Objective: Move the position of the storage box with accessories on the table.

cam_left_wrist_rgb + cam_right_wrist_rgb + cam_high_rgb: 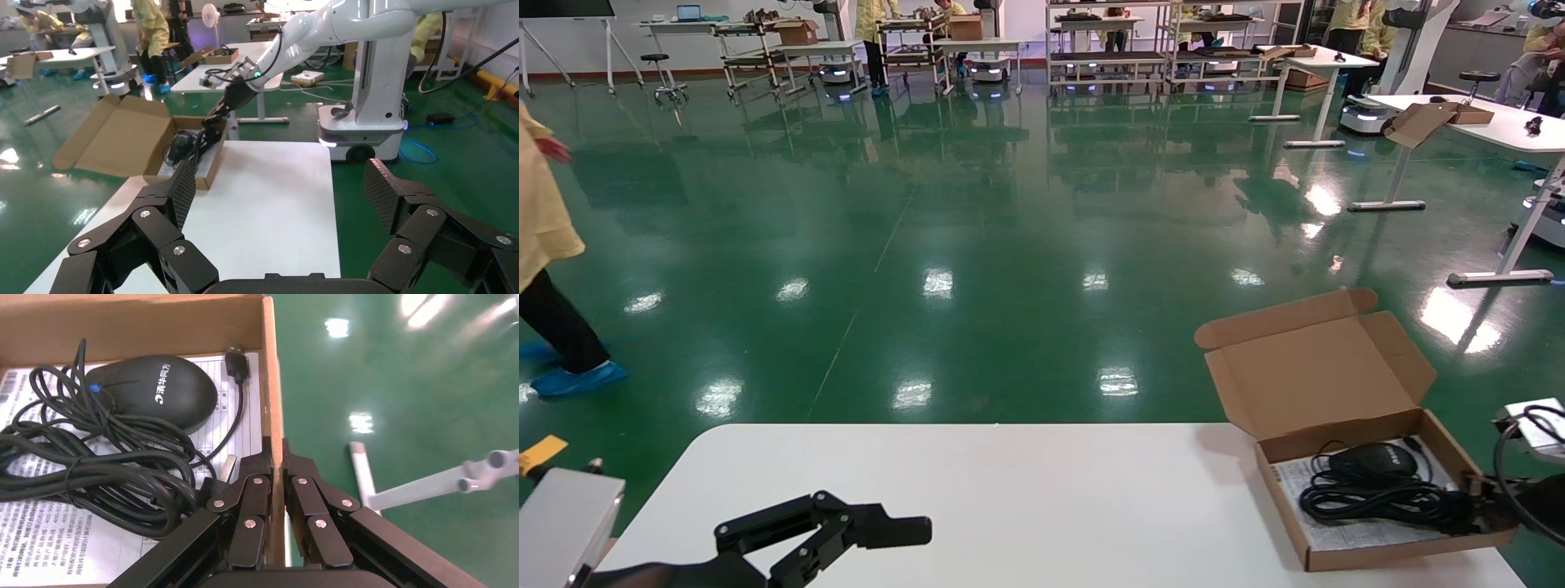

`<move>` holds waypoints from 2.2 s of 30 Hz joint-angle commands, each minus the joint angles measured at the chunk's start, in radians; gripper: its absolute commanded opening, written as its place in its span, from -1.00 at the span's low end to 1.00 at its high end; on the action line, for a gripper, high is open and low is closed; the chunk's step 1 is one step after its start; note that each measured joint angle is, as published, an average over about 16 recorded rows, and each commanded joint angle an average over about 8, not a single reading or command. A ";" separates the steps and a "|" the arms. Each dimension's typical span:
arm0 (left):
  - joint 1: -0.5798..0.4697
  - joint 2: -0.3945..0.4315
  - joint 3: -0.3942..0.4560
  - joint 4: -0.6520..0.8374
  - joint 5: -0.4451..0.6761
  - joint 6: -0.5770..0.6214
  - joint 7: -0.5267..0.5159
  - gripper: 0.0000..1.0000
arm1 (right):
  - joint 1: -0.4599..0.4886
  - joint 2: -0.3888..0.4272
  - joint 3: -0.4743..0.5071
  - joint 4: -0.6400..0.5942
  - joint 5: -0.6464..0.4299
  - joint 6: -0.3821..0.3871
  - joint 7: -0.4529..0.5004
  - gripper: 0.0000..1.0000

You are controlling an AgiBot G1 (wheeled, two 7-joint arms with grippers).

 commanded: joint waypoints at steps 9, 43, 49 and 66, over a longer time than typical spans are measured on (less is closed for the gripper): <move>0.000 0.000 0.000 0.000 0.000 0.000 0.000 1.00 | -0.021 0.004 0.017 -0.017 0.024 0.024 -0.033 -1.00; 0.000 0.000 0.001 0.000 -0.001 0.000 0.000 1.00 | -0.043 0.028 0.076 -0.002 0.108 -0.077 -0.184 1.00; 0.000 0.000 0.001 0.000 -0.001 0.000 0.001 1.00 | -0.037 0.034 0.086 -0.012 0.123 -0.086 -0.204 1.00; 0.000 -0.001 0.001 0.000 -0.001 -0.001 0.001 1.00 | 0.002 0.047 0.149 -0.017 0.213 -0.121 -0.207 1.00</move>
